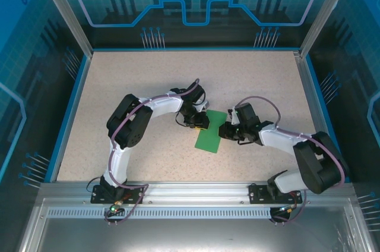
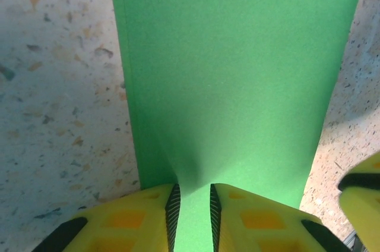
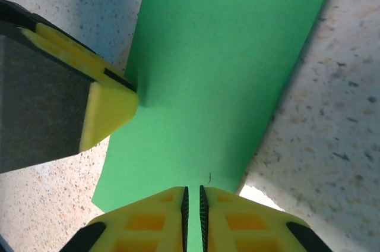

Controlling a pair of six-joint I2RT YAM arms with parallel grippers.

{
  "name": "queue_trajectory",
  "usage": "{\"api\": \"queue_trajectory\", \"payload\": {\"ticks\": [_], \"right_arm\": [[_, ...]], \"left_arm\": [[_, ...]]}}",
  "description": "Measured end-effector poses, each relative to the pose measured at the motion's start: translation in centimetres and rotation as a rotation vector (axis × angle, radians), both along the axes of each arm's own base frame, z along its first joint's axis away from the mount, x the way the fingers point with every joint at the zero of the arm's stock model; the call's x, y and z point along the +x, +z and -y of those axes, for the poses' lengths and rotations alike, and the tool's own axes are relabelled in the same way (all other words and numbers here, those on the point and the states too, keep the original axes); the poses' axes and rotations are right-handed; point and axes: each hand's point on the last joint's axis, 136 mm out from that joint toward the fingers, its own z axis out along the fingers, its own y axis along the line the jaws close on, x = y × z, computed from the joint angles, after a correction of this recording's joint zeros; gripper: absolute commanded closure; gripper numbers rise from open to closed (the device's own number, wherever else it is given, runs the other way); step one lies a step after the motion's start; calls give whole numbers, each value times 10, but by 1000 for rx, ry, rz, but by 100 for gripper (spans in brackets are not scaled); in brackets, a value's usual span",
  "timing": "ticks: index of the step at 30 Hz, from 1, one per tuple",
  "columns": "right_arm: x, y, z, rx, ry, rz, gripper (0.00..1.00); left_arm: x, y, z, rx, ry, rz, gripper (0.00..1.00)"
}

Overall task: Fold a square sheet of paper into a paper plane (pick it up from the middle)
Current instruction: Fold the triangle a second time at the center of the table.

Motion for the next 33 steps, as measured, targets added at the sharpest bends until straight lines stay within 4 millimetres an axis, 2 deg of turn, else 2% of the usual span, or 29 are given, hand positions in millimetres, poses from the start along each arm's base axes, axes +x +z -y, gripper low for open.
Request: {"api": "queue_trajectory", "payload": {"ticks": [7, 14, 18, 23, 27, 33], "right_arm": [[4, -12, -1, -23, 22, -19, 84], [2, -21, 0, -40, 38, -33, 85], [2, -20, -1, -43, 45, -28, 86], [3, -21, -1, -48, 54, -26, 86], [6, -21, -2, -58, 59, -27, 85], [10, -18, -3, -123, 77, -14, 85]], "left_arm": [[-3, 11, -8, 26, 10, -1, 62], [-3, 40, -14, 24, 27, 43, 52], [-15, 51, -24, 23, 49, 46, 48], [-43, 41, -41, 50, 88, 1, 45], [-62, 28, -45, 64, 108, -36, 44], [-69, 21, -47, 41, 170, -42, 43]]}}
